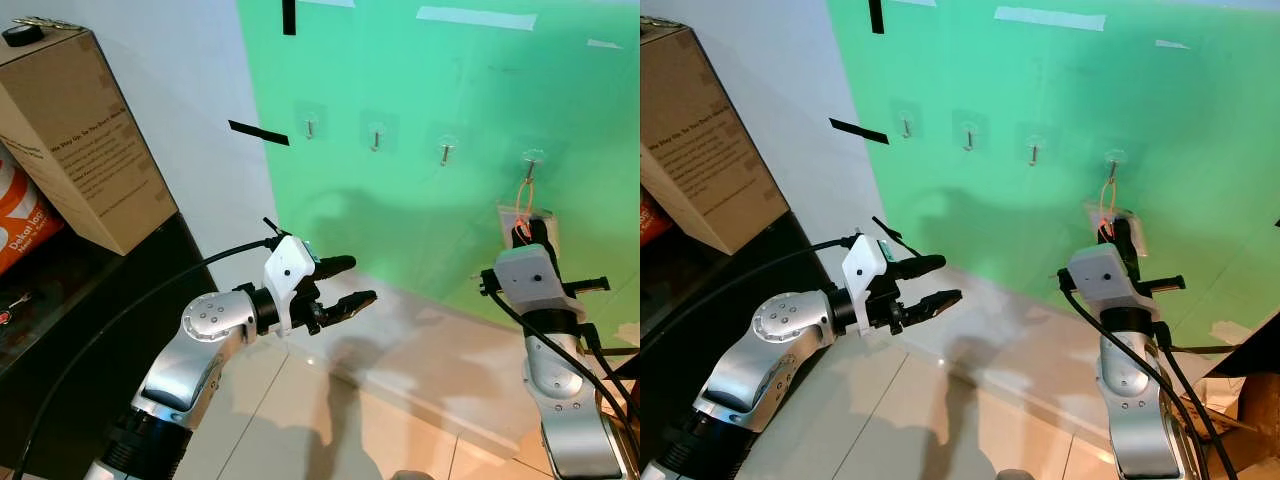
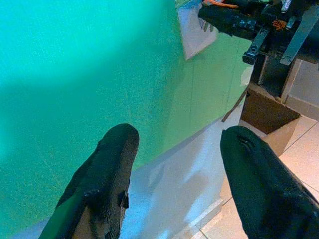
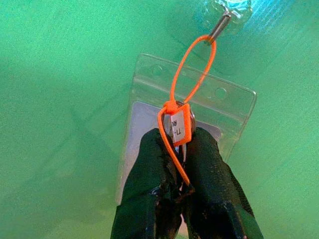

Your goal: Hang keys on a hook

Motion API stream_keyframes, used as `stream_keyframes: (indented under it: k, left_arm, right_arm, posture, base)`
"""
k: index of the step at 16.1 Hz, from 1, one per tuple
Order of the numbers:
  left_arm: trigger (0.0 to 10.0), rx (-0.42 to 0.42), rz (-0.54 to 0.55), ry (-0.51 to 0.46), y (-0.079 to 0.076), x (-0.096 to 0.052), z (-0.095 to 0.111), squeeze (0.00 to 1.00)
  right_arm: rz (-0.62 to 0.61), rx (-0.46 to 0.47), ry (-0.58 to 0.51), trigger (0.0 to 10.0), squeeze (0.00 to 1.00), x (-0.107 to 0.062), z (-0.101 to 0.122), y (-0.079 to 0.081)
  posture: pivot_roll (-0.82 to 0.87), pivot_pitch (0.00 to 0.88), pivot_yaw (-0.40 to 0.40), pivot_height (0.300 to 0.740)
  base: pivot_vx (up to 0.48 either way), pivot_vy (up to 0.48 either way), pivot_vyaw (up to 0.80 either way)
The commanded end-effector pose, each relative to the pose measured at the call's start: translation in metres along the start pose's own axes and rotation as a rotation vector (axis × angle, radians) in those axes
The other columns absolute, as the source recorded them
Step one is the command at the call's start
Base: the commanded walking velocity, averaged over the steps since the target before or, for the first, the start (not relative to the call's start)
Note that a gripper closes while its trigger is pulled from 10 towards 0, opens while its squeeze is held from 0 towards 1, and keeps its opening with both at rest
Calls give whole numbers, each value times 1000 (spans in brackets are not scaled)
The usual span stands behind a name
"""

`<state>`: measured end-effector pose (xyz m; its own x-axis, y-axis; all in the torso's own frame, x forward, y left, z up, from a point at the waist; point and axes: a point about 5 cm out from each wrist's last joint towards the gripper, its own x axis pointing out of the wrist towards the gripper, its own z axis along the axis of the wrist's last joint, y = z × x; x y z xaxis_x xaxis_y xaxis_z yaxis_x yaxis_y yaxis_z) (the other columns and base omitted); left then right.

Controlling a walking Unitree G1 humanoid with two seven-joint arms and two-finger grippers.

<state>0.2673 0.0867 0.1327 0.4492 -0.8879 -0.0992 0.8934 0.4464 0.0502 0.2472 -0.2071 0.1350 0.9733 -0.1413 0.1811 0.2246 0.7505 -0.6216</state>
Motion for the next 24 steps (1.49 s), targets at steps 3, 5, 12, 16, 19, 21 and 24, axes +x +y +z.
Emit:
stream_keyframes:
  k: [3,5,12,16,19,21,24]
  left_arm:
    - [10000,24,-47,-22,-1,6,9,0]
    - [10000,29,-98,-25,-5,9,12,0]
    - [10000,41,-73,-74,2,14,22,0]
    - [10000,35,-77,-82,2,15,23,0]
    - [10000,30,-81,-73,0,12,20,0]
    - [10000,27,-69,-61,1,10,17,0]
    - [10000,55,159,-32,16,2,10,0]
  right_arm:
    - [64,30,35,10000,0,9,-3,12]
    - [67,40,48,10000,0,13,-4,13]
    - [64,112,43,10000,1000,18,-3,13]
    - [70,155,12,10000,1000,15,0,10]
    - [175,242,25,10000,1000,-2,-2,18]
    - [262,338,74,10000,1000,-12,-4,28]
    - [361,381,94,10000,1000,-27,-1,38]
  posture:
    - [-191,0,97,740]
    - [-189,0,97,740]
    - [-192,0,105,740]
    - [-192,0,105,740]
    - [-196,0,102,740]
    - [-200,0,105,740]
    - [-196,0,107,740]
  base:
    - [0,0,0]
    - [0,0,0]
    - [0,0,0]
    - [0,0,0]
    - [0,0,0]
    - [0,0,0]
    - [0,0,0]
